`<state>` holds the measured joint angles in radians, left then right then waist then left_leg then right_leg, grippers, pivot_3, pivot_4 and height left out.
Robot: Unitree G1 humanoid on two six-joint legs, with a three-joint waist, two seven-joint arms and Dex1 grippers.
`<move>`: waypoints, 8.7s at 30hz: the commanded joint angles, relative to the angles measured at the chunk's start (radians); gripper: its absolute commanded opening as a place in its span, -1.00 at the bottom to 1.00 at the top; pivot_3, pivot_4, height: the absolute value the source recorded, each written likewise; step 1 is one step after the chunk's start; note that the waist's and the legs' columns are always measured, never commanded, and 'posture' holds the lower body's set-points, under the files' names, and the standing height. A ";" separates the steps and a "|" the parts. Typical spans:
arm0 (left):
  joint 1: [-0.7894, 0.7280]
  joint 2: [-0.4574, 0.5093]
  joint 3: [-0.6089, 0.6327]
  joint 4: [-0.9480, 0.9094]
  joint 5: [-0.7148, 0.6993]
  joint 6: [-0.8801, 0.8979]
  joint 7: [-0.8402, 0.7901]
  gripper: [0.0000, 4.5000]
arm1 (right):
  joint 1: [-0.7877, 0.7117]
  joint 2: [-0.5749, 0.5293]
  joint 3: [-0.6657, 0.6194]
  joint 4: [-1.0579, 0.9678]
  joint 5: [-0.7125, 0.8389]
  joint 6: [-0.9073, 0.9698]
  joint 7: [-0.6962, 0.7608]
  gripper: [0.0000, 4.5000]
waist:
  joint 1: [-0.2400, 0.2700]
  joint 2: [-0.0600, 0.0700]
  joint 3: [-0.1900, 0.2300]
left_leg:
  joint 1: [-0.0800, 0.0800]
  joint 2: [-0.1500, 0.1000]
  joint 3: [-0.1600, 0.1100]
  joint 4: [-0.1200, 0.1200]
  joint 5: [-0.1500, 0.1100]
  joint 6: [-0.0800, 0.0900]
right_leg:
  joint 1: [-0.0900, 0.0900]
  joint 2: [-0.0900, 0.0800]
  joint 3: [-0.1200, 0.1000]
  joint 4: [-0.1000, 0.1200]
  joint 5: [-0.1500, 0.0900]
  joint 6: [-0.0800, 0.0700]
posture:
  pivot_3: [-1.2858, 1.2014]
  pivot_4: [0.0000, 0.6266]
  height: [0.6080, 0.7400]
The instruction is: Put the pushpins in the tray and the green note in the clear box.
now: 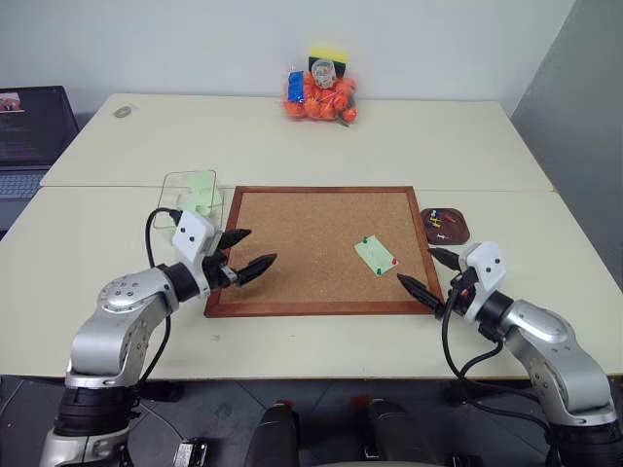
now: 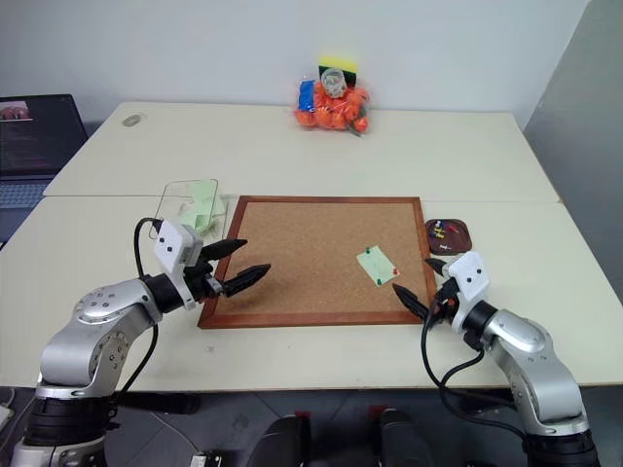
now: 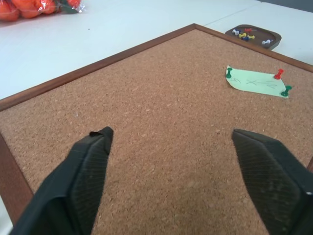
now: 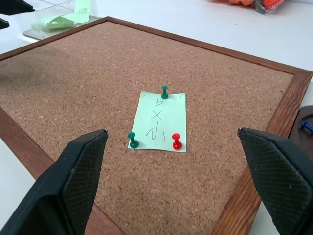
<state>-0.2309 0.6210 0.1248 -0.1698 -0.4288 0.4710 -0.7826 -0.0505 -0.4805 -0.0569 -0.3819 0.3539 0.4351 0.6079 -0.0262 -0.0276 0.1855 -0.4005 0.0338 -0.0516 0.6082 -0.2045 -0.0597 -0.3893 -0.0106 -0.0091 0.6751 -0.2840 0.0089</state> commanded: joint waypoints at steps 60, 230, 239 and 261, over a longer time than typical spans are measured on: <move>-0.217 -0.224 -0.313 0.451 0.282 -0.223 -0.133 -1.00 | -0.527 0.294 0.195 0.747 -0.280 -0.268 -0.049 -0.97 | -0.011 0.001 -0.002 | 0.005 0.000 0.002 0.002 0.000 0.000 | 0.002 0.002 0.002 0.006 0.001 0.001 | 0.03 -0.52 1.00; -0.287 -0.281 -0.328 0.563 0.327 -0.288 -0.109 -1.00 | -0.407 0.160 -0.146 0.585 -0.098 -0.204 -0.303 -0.97 | 0.016 0.004 -0.003 | 0.002 -0.005 0.001 0.002 0.001 0.002 | 0.002 -0.003 0.000 0.004 0.002 0.003 | 0.03 -0.52 1.00; -0.279 -0.279 -0.333 0.548 0.324 -0.279 -0.113 -1.00 | -0.458 0.144 -0.154 0.690 -0.129 -0.187 -0.354 -0.69 | 0.017 0.004 -0.003 | 0.002 -0.005 0.002 0.002 0.001 0.002 | 0.002 -0.003 0.001 0.004 0.002 0.003 | 0.03 -0.52 1.00; -0.291 -0.279 -0.339 0.554 0.324 -0.277 -0.125 -1.00 | -0.455 0.121 -0.150 0.730 -0.205 -0.194 -0.425 0.97 | 0.016 0.004 -0.003 | 0.002 -0.005 0.002 0.002 0.001 0.002 | 0.001 -0.003 0.001 0.004 0.002 0.003 | 0.03 -0.52 1.00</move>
<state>-0.5273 0.3461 -0.1879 0.3593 -0.1291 0.1733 -0.9055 -0.4933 -0.3449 -0.2032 0.3568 0.1625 0.2551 0.1951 -0.0105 -0.0231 0.1821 -0.3989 0.0292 -0.0496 0.6102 -0.2033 -0.0580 -0.3878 -0.0133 -0.0081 0.6788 -0.2822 0.0116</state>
